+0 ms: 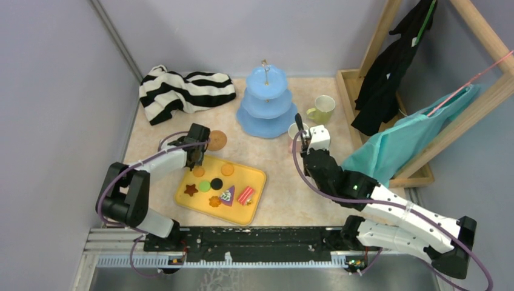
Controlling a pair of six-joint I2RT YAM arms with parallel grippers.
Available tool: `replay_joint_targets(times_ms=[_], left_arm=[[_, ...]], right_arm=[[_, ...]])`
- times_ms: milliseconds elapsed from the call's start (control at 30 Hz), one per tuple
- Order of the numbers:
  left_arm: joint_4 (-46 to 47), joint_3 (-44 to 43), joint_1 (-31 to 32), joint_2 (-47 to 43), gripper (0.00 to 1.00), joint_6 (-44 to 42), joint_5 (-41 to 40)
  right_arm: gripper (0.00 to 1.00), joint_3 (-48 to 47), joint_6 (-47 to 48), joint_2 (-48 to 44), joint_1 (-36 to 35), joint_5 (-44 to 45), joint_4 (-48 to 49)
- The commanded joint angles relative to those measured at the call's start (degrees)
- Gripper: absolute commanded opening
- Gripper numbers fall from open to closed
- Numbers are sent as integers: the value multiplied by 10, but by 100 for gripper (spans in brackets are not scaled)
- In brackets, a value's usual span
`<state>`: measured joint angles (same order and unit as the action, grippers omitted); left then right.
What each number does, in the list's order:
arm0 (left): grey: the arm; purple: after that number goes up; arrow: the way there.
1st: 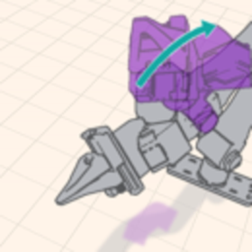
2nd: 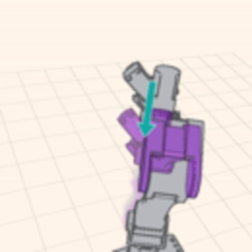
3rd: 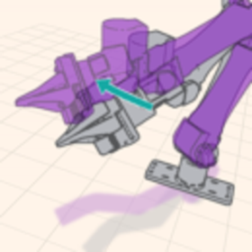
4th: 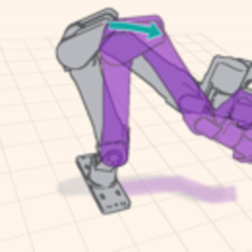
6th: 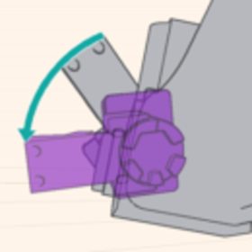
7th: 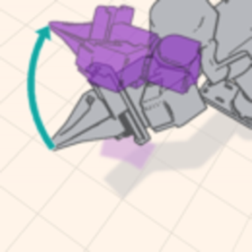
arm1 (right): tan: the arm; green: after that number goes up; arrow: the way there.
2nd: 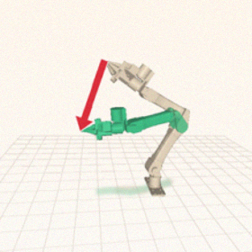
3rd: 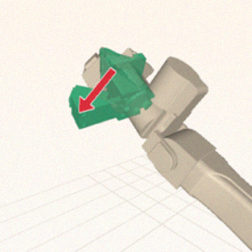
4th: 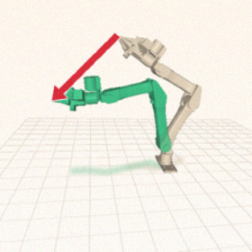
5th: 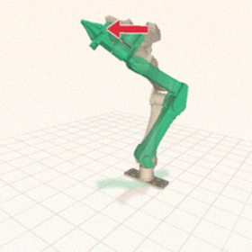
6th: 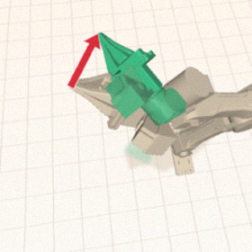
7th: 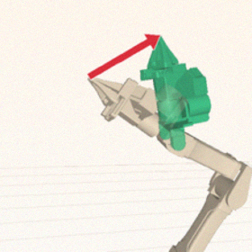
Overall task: Serve the afternoon tea
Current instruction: Pick up the clamp from the center of the board.
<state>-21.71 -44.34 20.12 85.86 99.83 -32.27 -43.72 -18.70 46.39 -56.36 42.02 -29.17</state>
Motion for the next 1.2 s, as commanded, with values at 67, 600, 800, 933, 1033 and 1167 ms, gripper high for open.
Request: replay_joint_targets(times_ms=[67,600,800,933,1033,1167], left_arm=[[-23,-30,28,-28,58,-116,-67],[-42,29,58,-153,50,-228,-183],[-61,47,57,-151,45,-216,-207],[-68,53,58,-144,42,-206,-211],[-68,57,58,-142,40,-205,-213],[-70,65,54,-135,38,-191,-210]], right_arm=[[10,-64,33,19,-58,-4,19],[0,-76,-71,149,-253,13,-13],[0,-62,-158,189,-292,12,-60],[0,-40,-231,191,-304,3,-95],[0,-27,-277,189,-317,-6,-125],[0,-18,-326,196,-337,-32,-154]])
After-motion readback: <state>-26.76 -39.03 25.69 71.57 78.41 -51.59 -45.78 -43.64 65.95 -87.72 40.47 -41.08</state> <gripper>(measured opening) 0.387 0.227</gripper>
